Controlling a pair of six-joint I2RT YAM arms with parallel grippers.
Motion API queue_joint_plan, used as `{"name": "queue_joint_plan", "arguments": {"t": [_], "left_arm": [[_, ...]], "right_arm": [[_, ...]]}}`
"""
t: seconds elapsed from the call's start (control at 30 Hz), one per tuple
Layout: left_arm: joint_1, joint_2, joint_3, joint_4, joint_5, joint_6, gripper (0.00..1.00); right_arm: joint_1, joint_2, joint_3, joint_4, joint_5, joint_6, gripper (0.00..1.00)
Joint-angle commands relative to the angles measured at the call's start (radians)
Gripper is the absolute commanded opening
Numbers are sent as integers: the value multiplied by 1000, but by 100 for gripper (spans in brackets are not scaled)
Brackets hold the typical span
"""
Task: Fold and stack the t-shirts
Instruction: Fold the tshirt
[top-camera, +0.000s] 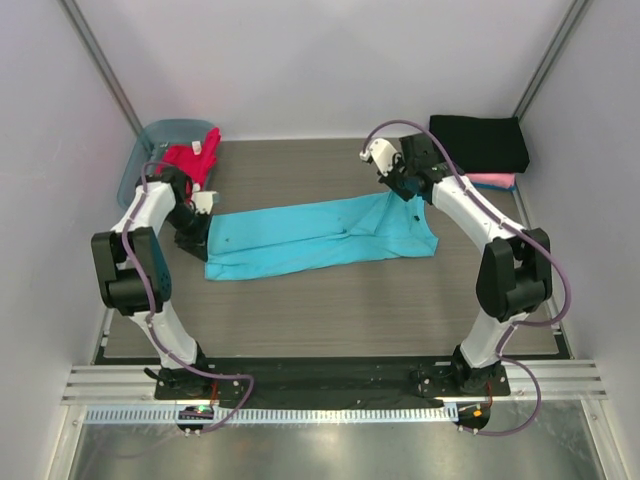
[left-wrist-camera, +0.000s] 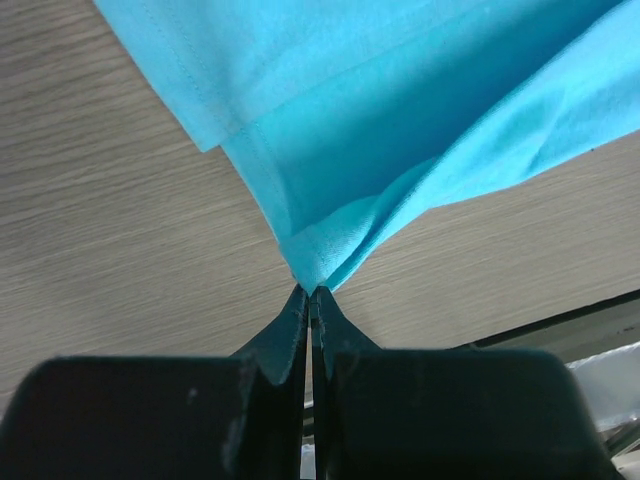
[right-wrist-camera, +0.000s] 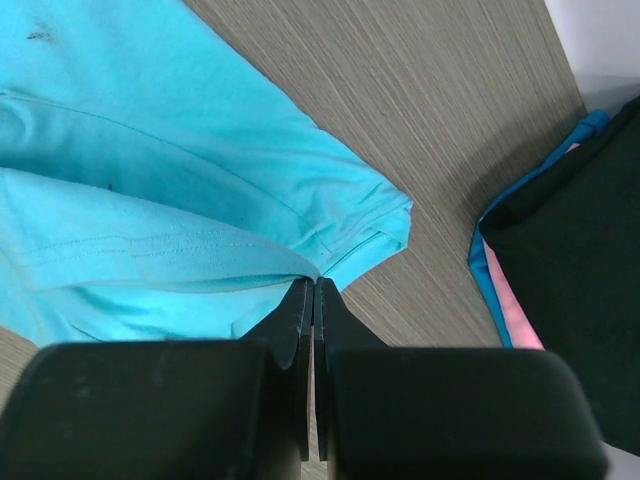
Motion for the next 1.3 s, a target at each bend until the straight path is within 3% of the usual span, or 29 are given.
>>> {"name": "queue_joint_plan", "arguments": {"t": [0.0, 1.0, 1.03, 1.07, 1.13, 1.23, 1.27], "left_arm": [[1, 11, 48, 20, -18, -19, 0], [1, 102, 119, 40, -115, -40, 0], [1, 100, 116, 41, -116, -42, 2], [1, 97, 116, 43, -119, -40, 11], [-1, 76, 118, 43, -136, -46, 19], [-1, -4, 122, 67, -138, -52, 35], [-1, -24, 139, 66, -133, -52, 46]], "right_arm": [[1, 17, 47, 42, -8, 21, 1], [-14, 188, 131, 137, 11, 64, 1], [-14, 192, 131, 141, 12, 70, 4], [-14, 192, 133, 142, 15, 76, 8], [-13, 189, 139, 147, 28, 93, 25], [-13, 153, 138, 167, 69, 118, 34], [-13, 140, 137, 167, 72, 136, 35]]}}
